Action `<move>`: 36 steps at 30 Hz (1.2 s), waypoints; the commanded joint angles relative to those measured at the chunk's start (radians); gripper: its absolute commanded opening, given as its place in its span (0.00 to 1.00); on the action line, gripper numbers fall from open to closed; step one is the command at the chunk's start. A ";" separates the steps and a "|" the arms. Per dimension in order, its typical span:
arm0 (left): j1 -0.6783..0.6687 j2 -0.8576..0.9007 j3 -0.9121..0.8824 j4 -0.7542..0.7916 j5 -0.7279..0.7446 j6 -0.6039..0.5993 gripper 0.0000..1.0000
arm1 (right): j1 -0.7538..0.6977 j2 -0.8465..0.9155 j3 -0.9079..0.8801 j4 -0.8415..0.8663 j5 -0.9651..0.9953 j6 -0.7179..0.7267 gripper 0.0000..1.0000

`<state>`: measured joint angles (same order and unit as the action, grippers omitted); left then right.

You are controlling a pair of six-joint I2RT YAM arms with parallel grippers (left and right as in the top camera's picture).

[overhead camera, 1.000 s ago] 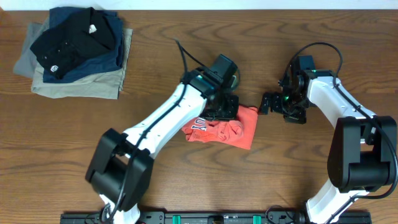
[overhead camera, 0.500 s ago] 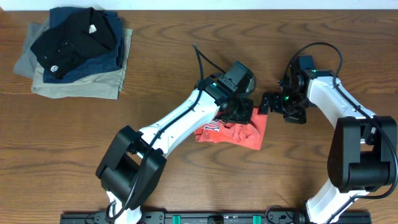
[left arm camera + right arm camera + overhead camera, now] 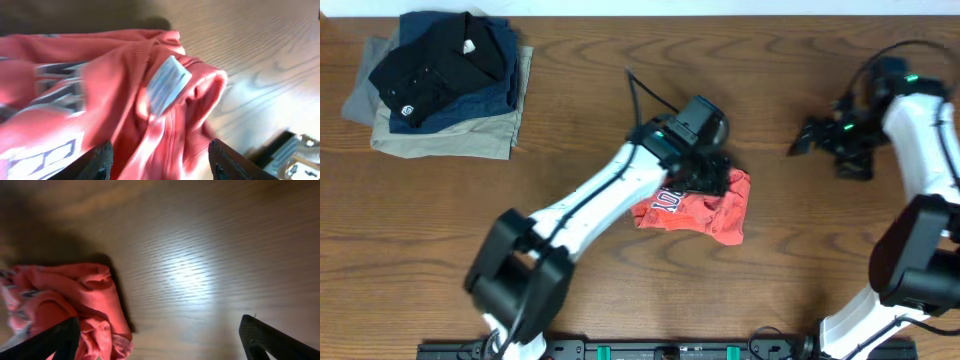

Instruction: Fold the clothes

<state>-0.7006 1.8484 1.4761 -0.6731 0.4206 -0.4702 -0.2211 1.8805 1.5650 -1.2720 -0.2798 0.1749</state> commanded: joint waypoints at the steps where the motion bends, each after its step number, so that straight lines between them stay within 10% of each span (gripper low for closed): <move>1: 0.084 -0.129 0.007 -0.060 0.005 0.017 0.63 | -0.003 -0.005 0.049 -0.038 -0.097 -0.075 0.99; 13: 0.385 -0.193 0.007 -0.418 -0.150 0.071 0.74 | 0.238 -0.005 0.043 -0.071 -0.130 -0.157 0.99; 36: 0.425 -0.193 0.007 -0.442 -0.153 0.122 0.77 | 0.434 -0.005 -0.321 0.081 0.271 0.135 0.95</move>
<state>-0.2775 1.6493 1.4807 -1.1110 0.2806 -0.3634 0.2340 1.8805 1.2461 -1.1885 -0.1970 0.2020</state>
